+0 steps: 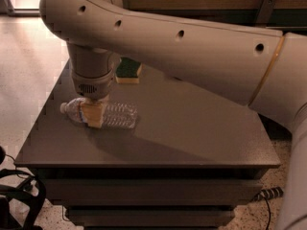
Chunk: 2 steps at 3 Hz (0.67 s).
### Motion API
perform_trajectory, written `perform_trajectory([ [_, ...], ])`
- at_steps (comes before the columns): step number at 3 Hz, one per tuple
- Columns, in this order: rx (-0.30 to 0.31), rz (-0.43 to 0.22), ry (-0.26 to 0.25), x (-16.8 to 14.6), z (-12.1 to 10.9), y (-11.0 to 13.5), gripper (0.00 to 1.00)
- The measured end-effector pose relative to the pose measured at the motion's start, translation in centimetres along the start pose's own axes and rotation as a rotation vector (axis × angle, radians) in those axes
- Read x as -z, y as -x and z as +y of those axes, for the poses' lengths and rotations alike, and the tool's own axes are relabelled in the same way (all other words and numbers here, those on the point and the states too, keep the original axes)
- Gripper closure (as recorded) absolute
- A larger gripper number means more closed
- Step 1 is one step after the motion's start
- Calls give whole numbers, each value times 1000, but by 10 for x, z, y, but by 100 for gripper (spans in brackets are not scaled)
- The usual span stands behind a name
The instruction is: Place water bottle upright
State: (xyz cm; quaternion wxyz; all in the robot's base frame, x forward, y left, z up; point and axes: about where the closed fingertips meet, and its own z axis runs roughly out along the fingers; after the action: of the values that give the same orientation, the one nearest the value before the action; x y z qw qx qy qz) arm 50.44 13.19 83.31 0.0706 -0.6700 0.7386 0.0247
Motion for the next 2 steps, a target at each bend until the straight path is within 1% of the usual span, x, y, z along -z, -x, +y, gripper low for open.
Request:
perform_trajectory([
  [1,1,-1,-2,0,0,0,92],
  [2,7,-7,-2,3,1,0,100],
])
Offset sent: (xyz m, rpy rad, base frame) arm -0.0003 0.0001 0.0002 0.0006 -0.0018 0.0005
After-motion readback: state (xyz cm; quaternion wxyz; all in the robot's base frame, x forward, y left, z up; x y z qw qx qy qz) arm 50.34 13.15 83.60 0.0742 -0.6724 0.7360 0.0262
